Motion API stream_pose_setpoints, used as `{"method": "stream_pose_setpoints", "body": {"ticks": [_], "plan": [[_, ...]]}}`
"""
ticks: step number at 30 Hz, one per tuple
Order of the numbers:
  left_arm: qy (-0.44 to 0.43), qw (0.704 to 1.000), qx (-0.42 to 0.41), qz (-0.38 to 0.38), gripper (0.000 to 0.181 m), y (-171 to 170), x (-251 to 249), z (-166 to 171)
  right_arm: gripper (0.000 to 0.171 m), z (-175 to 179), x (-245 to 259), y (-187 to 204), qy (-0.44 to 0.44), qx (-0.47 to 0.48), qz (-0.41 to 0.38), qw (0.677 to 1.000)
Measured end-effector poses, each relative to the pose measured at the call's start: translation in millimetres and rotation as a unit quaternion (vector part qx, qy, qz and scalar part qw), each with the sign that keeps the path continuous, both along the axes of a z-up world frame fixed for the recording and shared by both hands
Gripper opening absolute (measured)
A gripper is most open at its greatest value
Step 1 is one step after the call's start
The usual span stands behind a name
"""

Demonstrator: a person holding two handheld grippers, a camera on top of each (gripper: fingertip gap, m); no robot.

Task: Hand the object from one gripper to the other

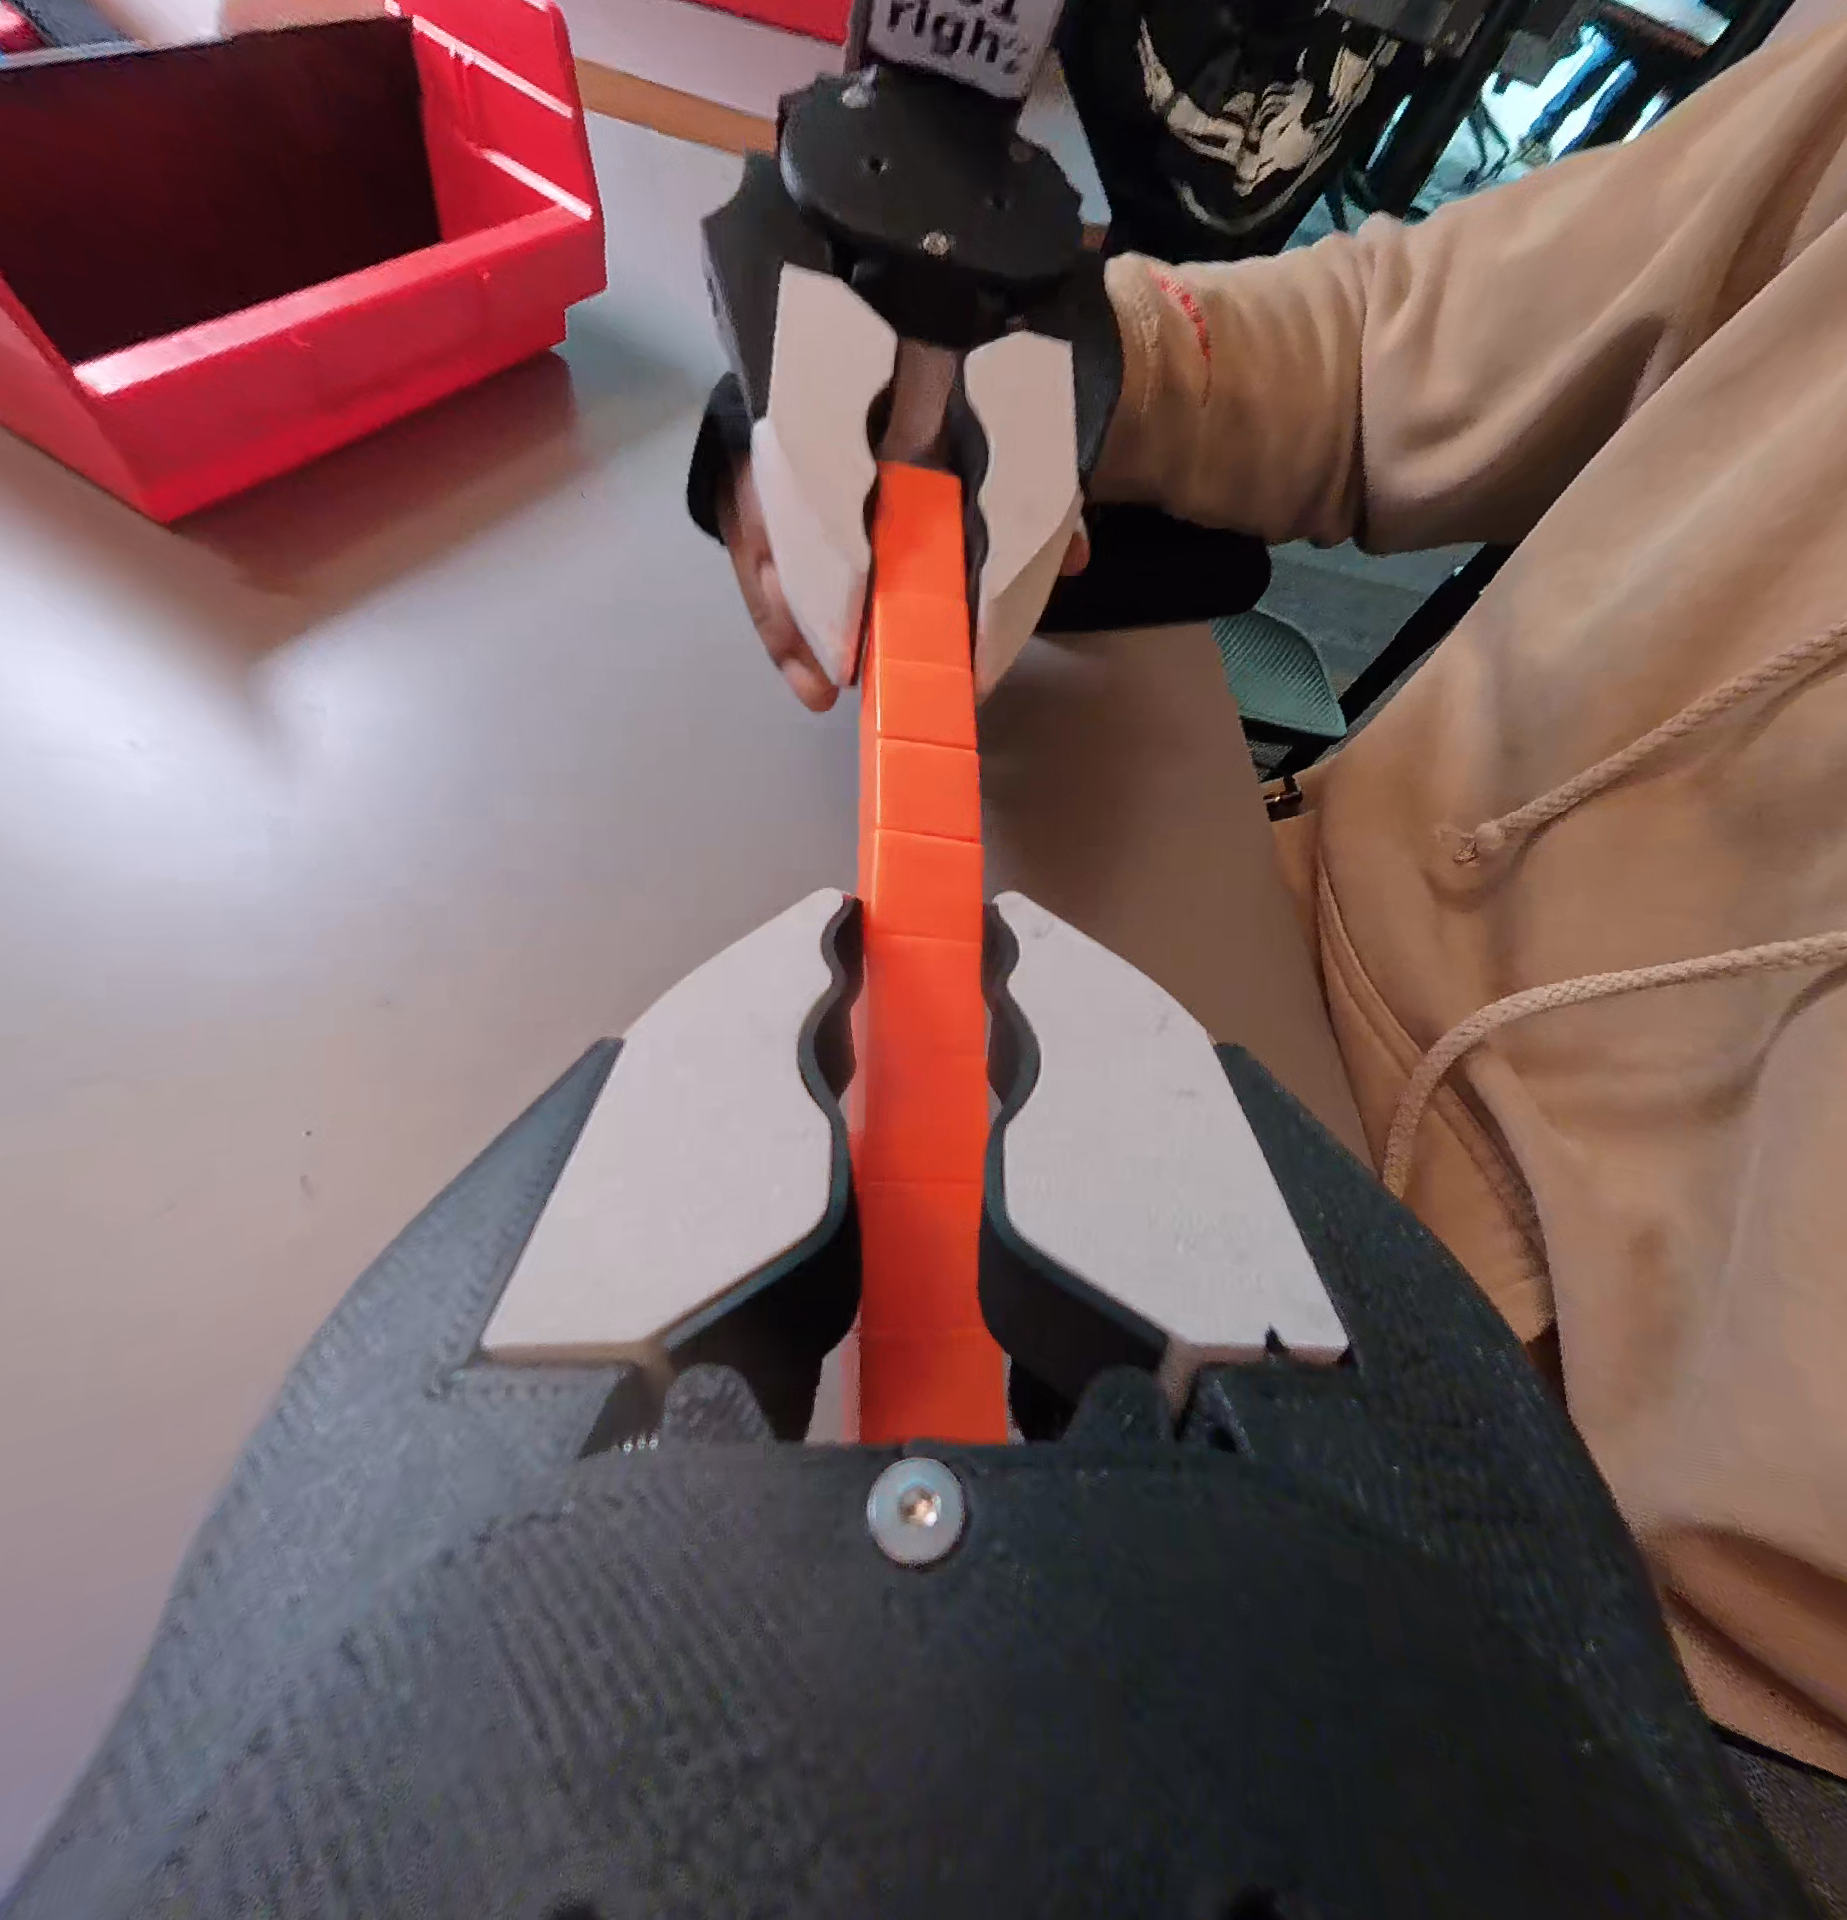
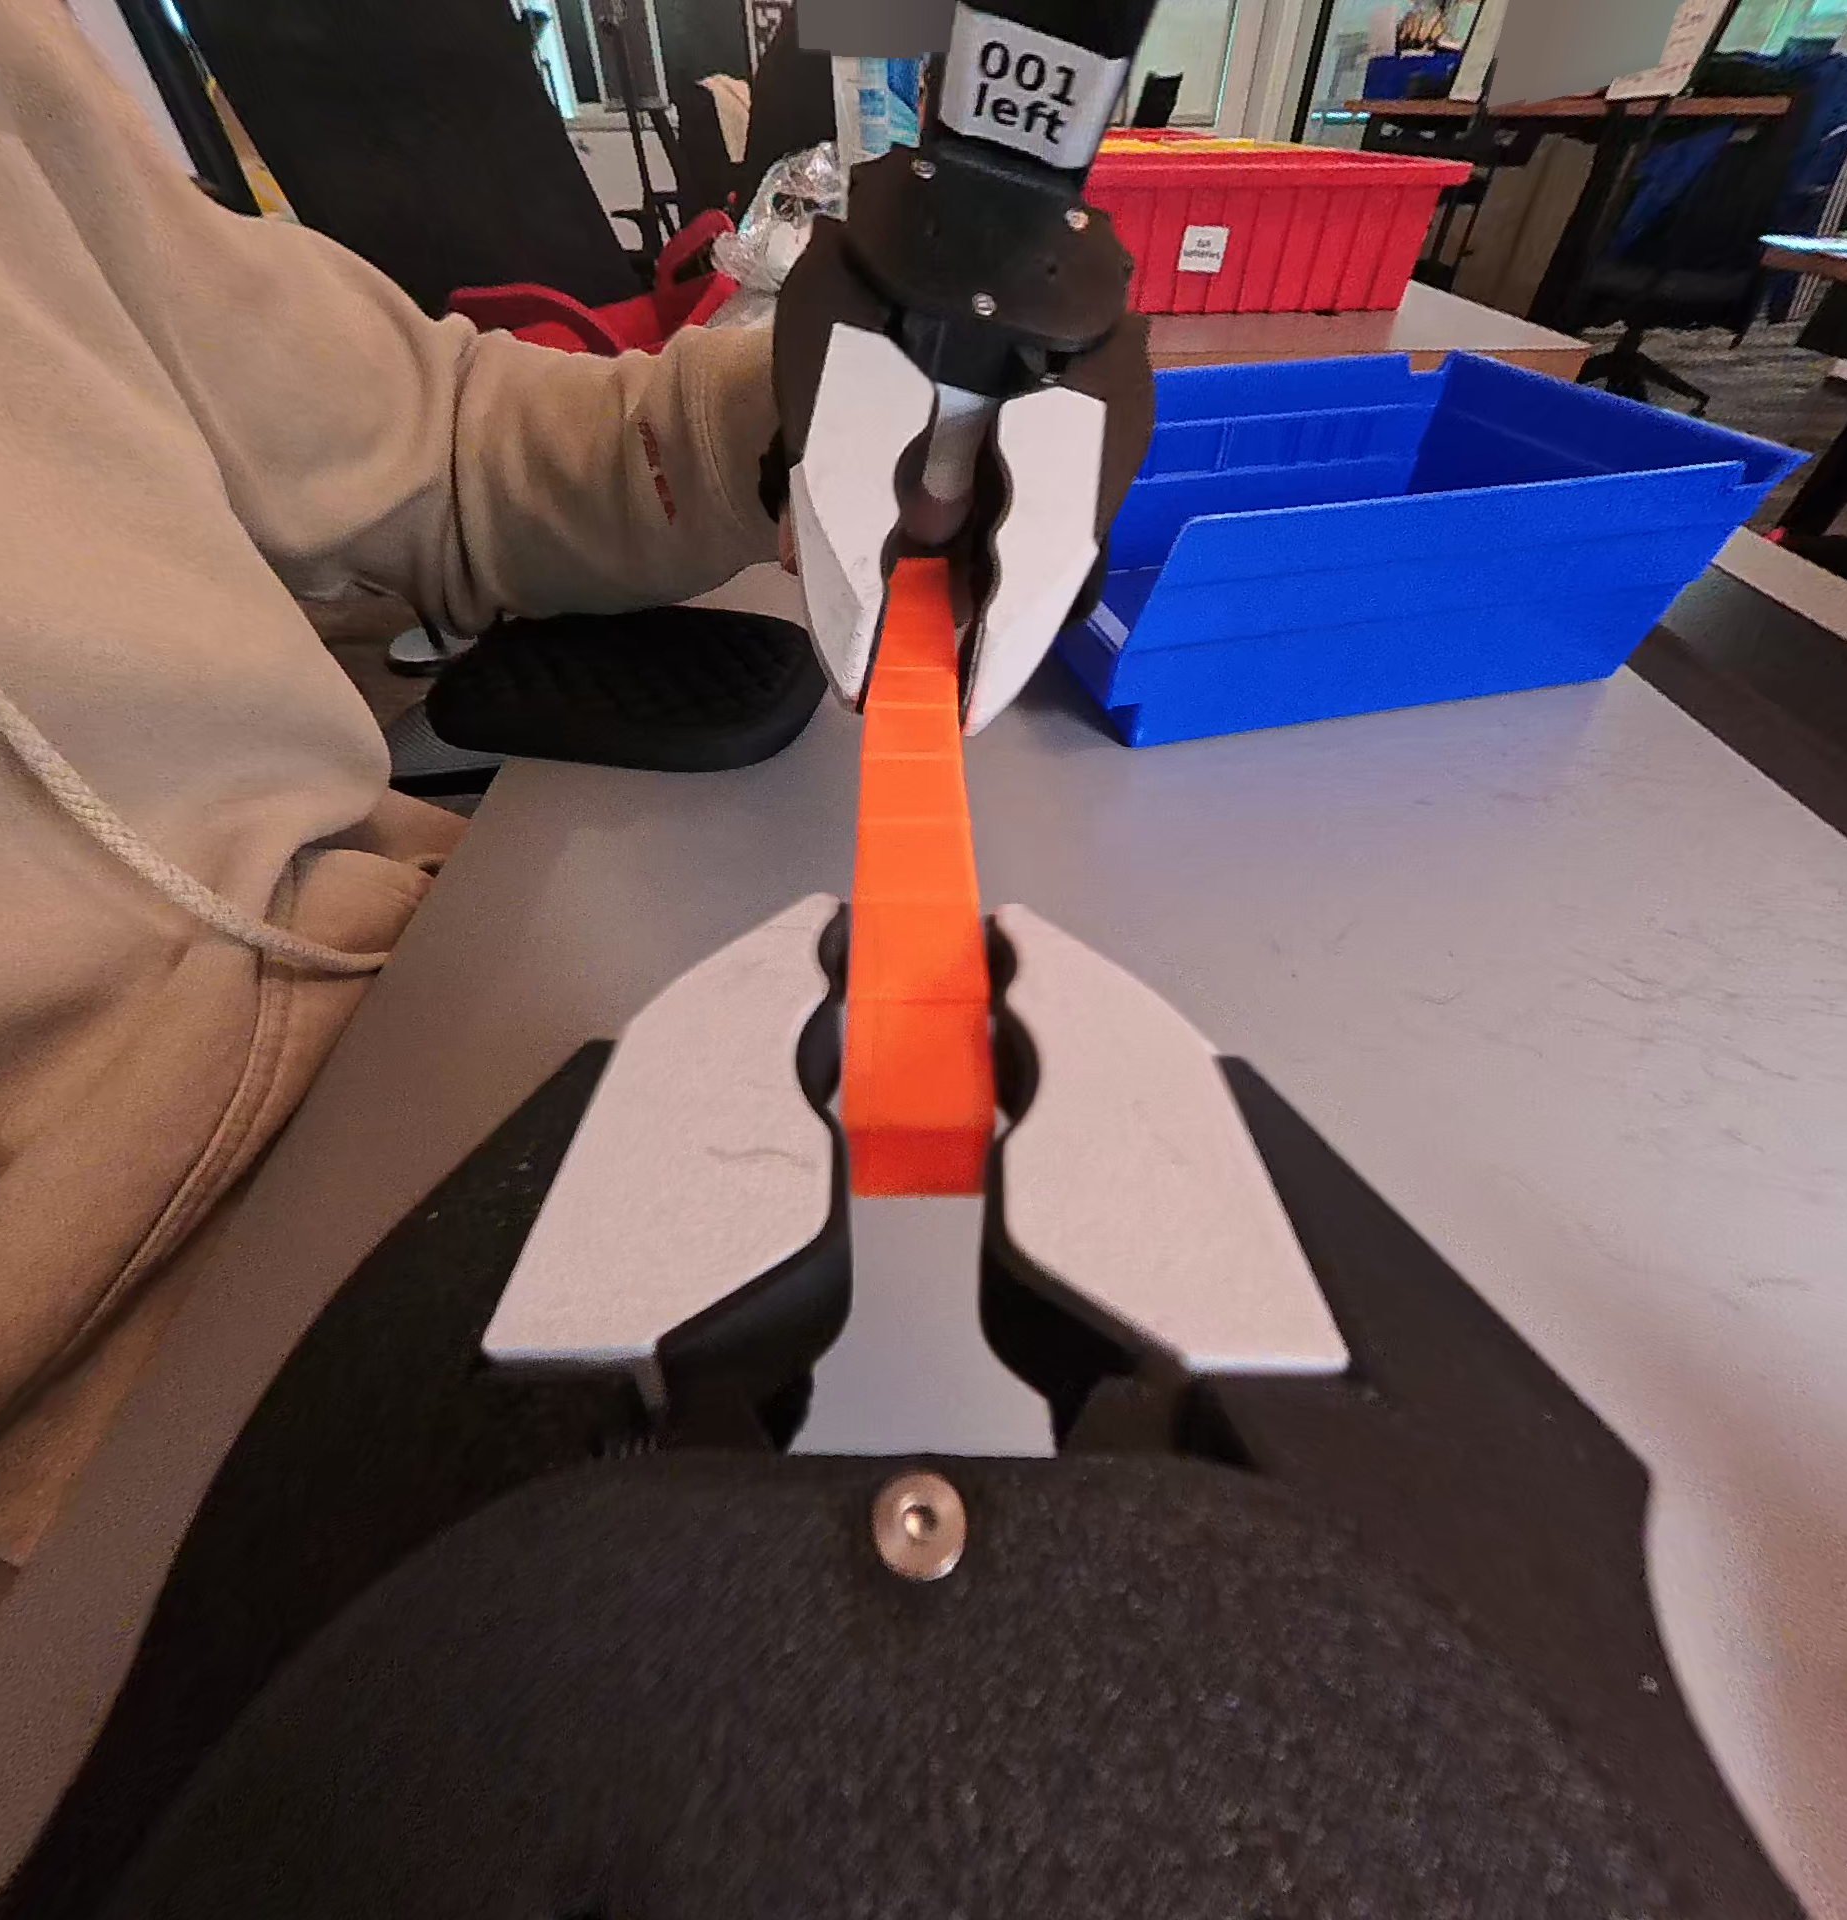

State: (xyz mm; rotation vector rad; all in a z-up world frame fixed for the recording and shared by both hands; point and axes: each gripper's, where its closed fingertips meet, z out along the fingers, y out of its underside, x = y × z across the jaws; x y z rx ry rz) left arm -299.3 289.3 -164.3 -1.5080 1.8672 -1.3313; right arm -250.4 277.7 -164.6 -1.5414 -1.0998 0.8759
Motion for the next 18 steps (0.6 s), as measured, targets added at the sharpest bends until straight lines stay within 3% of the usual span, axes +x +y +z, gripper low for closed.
{"method": "stream_pose_setpoints", "body": {"ticks": [4, 6, 8, 10, 13, 14, 18], "plan": [[-0.024, 0.999, -0.034, 0.02, 0.025, 5, 3, 8, 0.022, 12, 1, 3, 0.032, -0.01, -0.006, 0.999], [-0.055, 0.997, -0.019, 0.045, 0.042, 16, 0, 18, 0.023, 22, 10, 6, 0.064, -0.019, -0.01, 0.998], [-0.082, 0.995, -0.021, 0.054, 0.043, 21, -8, 28, 0.023, 34, 25, 9, 0.115, -0.034, -0.018, 0.993], [-0.115, 0.99, -0.029, 0.074, 0.042, 27, -12, 37, 0.022, 45, 39, 12, 0.165, -0.047, -0.024, 0.985], [-0.164, 0.98, -0.059, 0.098, 0.03, 32, -13, 50, 0.023, 48, 43, 11, 0.172, -0.05, -0.02, 0.984], [-0.164, 0.98, -0.062, 0.096, 0.023, 30, -12, 51, 0.023, 48, 41, 9, 0.174, -0.053, -0.015, 0.983], [-0.164, 0.979, -0.054, 0.104, 0.023, 30, -11, 52, 0.023, 48, 38, 9, 0.173, -0.055, -0.017, 0.983]]}}
